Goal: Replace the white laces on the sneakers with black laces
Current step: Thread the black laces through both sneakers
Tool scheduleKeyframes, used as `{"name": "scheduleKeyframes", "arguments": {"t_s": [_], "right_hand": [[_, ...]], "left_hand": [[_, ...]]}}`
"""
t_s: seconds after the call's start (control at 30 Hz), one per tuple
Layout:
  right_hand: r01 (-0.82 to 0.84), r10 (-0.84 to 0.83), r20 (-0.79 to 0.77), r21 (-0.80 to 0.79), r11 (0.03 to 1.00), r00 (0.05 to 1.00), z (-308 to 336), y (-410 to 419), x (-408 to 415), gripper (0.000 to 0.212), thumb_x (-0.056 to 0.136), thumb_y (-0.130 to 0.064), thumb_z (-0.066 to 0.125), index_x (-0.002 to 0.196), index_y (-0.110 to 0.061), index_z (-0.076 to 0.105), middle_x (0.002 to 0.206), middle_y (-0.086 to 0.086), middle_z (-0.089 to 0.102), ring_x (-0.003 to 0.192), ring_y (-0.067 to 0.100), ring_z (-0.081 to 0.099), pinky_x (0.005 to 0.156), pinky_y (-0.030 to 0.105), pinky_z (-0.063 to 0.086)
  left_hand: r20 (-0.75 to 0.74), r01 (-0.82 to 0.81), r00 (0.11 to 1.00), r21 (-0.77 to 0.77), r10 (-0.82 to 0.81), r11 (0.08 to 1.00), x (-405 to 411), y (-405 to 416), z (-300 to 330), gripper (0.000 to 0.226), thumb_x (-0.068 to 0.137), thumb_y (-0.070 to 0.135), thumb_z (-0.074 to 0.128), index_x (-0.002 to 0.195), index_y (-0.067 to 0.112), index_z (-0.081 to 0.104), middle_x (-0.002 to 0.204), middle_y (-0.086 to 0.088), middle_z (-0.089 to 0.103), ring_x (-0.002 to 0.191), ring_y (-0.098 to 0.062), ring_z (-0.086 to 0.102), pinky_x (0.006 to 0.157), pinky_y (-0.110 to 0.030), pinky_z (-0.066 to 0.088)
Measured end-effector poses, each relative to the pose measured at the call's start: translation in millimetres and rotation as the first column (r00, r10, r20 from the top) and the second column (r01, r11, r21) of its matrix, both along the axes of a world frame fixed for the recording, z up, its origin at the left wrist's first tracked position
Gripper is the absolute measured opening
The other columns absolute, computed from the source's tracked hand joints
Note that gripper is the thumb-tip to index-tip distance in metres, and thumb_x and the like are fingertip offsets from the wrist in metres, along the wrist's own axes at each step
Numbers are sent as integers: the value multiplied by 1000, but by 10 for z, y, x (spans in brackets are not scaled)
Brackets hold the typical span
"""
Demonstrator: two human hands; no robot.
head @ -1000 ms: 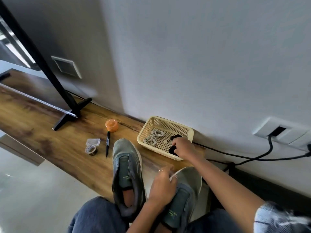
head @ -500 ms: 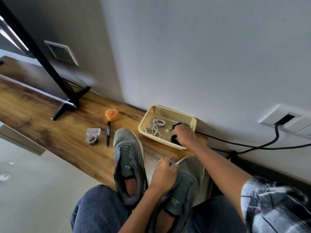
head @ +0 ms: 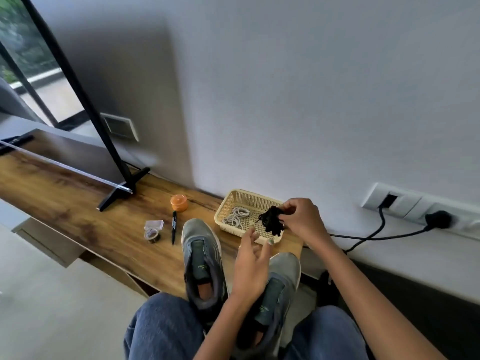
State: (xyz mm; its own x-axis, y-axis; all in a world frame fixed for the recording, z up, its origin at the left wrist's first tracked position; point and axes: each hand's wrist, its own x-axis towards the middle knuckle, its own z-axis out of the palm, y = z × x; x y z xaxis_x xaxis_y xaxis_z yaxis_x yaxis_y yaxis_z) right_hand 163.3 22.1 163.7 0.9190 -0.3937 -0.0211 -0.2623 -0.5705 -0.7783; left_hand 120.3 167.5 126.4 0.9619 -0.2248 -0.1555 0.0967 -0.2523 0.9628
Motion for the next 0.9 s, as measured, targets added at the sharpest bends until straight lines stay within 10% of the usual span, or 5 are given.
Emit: {"name": "scheduleKeyframes", "arguments": {"t_s": [0.13, 0.33, 0.63, 0.9], "right_hand": [[-1, -2, 48, 63, 998, 999, 236, 223, -533, 7, 77, -6, 74, 82, -10, 71, 77, 2, 70, 72, 15, 65, 70, 28, 54], [-30, 9, 83, 256, 966, 996, 269, 401, -1162, 12, 75, -14, 80, 80, -17, 69, 76, 5, 69, 65, 10, 60, 60, 26, 50], [-27, -6, 103, 311, 950, 995, 329, 436, -1632, 28, 70, -33, 84, 72, -9, 69, 65, 1, 66, 59, 8, 58, 60, 29, 54], [-135, 138, 12, 293, 946, 990, 480, 315, -1797, 45, 89, -49, 56, 77, -8, 68, 85, 10, 70, 87, 21, 65, 81, 30, 45]], "left_hand": [[-13, 0, 1000, -236, -4, 972, -229, 56, 301, 38, 97, 32, 55, 133, 28, 45, 125, 13, 57, 108, 4, 58, 87, -13, 46], [-64, -118, 993, -310, 103, 943, -607, 252, 467, 12, 95, 14, 59, 99, 12, 70, 91, -8, 74, 91, -26, 70, 83, -35, 56], [-260, -194, 962, -417, 88, 888, -902, 447, 606, 15, 98, 15, 54, 98, 6, 66, 86, -7, 73, 75, -13, 70, 66, -22, 57], [-306, -254, 944, -439, 122, 862, -902, 447, 630, 15, 99, 14, 51, 102, 7, 64, 97, -12, 73, 83, -17, 71, 81, -33, 58]]}}
